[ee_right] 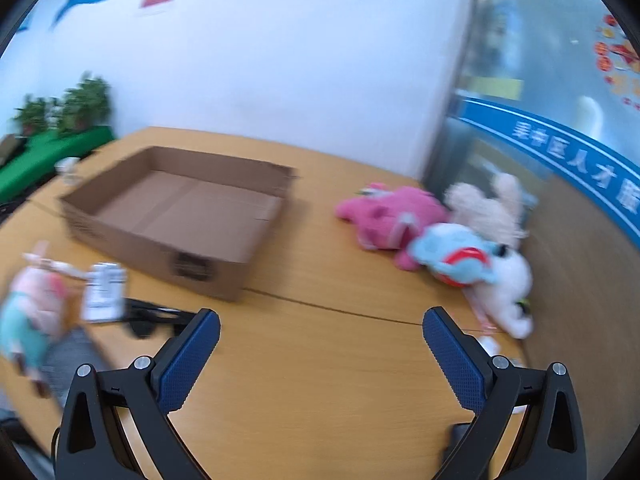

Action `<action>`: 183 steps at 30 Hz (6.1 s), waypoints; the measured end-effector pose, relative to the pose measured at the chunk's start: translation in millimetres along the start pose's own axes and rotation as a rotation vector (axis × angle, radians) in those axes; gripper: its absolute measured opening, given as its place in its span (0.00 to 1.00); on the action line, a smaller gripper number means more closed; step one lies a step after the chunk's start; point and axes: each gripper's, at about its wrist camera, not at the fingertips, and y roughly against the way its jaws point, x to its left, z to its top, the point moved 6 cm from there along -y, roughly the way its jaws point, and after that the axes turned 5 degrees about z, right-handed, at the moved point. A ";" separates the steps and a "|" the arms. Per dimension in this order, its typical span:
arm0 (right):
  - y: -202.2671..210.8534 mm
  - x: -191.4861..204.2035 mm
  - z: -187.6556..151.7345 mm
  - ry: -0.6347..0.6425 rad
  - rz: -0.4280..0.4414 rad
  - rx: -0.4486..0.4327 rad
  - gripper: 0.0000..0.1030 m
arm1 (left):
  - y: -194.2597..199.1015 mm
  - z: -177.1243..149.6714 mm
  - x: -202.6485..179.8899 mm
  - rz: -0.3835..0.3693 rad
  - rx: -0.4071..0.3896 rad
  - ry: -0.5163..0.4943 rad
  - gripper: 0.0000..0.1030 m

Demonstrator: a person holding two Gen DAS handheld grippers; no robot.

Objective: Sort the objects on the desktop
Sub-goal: 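Move the right tool toward the plush pig on the table, then grasp the pink-and-teal plush pig with the right gripper and lift, then carry the plush pig over the cardboard box and open the right gripper, then move the right gripper to the black UGREEN box and grasp it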

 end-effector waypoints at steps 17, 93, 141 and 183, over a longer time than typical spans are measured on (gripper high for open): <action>-12.1 320.5 -60.4 0.064 0.814 0.199 0.97 | -41.1 -119.3 -130.7 -0.441 0.468 0.130 0.97; -342.5 271.9 230.5 -0.080 0.829 0.201 0.62 | -299.1 194.8 -154.8 -0.424 0.355 -0.062 0.75; -102.7 86.1 111.5 -0.202 0.443 -0.022 0.90 | -64.5 112.7 -146.4 -0.137 -0.037 -0.192 0.82; -96.5 185.2 -127.9 0.130 0.717 0.376 0.89 | -59.2 -154.1 -255.6 -0.585 0.637 -0.142 0.78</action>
